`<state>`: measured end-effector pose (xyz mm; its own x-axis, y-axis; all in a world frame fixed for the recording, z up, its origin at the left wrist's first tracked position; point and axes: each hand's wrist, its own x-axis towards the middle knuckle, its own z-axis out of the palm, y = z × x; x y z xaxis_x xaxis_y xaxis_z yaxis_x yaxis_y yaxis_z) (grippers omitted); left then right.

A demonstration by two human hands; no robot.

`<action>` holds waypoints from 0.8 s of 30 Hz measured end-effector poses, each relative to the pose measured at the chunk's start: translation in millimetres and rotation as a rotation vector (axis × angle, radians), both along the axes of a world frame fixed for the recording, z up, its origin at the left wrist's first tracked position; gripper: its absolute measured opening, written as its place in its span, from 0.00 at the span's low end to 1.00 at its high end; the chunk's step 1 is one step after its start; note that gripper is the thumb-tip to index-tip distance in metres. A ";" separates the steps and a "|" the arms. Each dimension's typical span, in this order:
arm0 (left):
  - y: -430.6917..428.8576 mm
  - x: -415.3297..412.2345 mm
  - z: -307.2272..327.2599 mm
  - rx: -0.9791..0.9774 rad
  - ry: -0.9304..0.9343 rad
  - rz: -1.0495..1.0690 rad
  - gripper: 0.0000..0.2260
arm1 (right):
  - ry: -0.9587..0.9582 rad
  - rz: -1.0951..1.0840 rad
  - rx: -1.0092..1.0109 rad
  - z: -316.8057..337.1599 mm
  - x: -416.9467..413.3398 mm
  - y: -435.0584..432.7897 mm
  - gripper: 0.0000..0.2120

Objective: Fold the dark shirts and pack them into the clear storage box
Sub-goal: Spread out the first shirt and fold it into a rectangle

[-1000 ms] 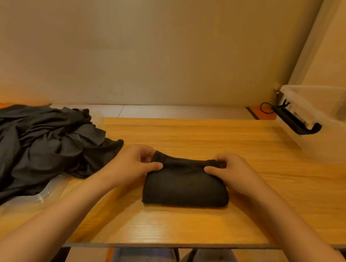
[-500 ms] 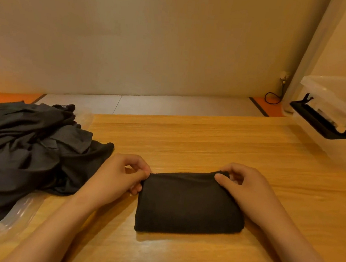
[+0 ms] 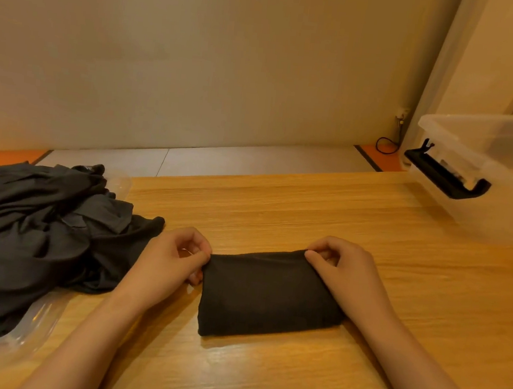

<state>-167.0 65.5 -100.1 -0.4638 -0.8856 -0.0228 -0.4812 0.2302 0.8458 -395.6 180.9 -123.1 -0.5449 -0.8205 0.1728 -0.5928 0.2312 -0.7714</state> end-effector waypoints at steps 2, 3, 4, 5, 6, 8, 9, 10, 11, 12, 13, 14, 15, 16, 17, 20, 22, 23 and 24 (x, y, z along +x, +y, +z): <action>1.0 0.6 -1.5 -0.053 -0.016 0.004 0.05 | -0.011 -0.022 -0.009 -0.3 -1.5 0.1 0.03; 1.8 0.7 -1.6 -0.077 -0.019 0.007 0.05 | -0.015 -0.026 -0.014 0.8 -2.0 0.2 0.02; 2.4 1.2 -1.6 -0.098 -0.023 0.011 0.05 | -0.019 -0.023 -0.009 1.7 -2.6 -0.2 0.01; 2.7 2.0 -1.4 -0.110 -0.027 0.013 0.05 | -0.023 -0.017 0.014 2.7 -2.6 -0.6 0.01; 2.3 2.8 -1.7 -0.111 -0.031 0.012 0.05 | -0.021 -0.006 0.041 3.1 -2.9 -1.6 0.02; 3.1 3.1 -0.9 -0.094 -0.028 0.012 0.05 | 0.010 0.010 0.090 7.9 -2.2 -1.5 0.05; 5.2 3.3 -0.5 -0.109 -0.036 0.020 0.04 | 0.048 0.000 0.103 12.0 -0.5 0.5 0.06; 8.9 3.7 0.0 -0.171 -0.061 0.037 0.04 | 0.114 -0.013 0.090 16.2 2.1 3.3 0.09; 15.9 4.0 1.5 -0.269 -0.096 0.046 0.06 | 0.199 -0.021 0.066 21.2 7.9 7.5 0.11; 25.9 3.0 4.6 -0.374 -0.114 0.037 0.09 | 0.279 -0.018 0.018 26.7 18.0 12.0 0.13; 39.0 0.3 10.3 -0.447 -0.114 0.005 0.11 | 0.339 0.010 -0.039 32.3 32.6 16.9 0.14; 51.6 -3.8 15.5 -0.488 -0.120 -0.053 0.14 | 0.408 0.059 -0.092 34.2 47.4 19.1 0.14; 61.4 -9.2 17.4 -0.515 -0.155 -0.124 0.17 | 0.497 0.108 -0.108 32.2 59.4 19.3 0.16; 68.1 -15.1 16.6 -0.543 -0.226 -0.192 0.21 | 0.562 0.163 -0.059 28.0 68.0 18.9 0.18; 70.6 -20.6 12.6 -0.559 -0.325 -0.235 0.23 | 0.623 0.199 0.008 22.3 72.9 16.2 0.23; 63.5 -26.6 -5.4 -0.517 -0.559 -0.293 0.25 | 0.618 0.346 0.245 11.0 71.2 11.3 0.39; 59.0 -25.0 -14.2 -0.503 -0.614 -0.320 0.29 | 0.637 0.371 0.296 2.8 65.0 11.3 0.42; 57.3 -23.8 -17.6 -0.507 -0.614 -0.323 0.33 | 0.649 0.372 0.306 1.9 63.5 10.9 0.42; 56.2 -22.9 -19.5 -0.505 -0.617 -0.323 0.38 | 0.641 0.368 0.317 0.9 61.9 10.3 0.42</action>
<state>-189.9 121.7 -119.6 -0.7291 -0.6844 0.0074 -0.6674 0.7133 0.2139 -333.7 191.2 -122.2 -0.1034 -0.9907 0.0887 -0.9790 0.0856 -0.1852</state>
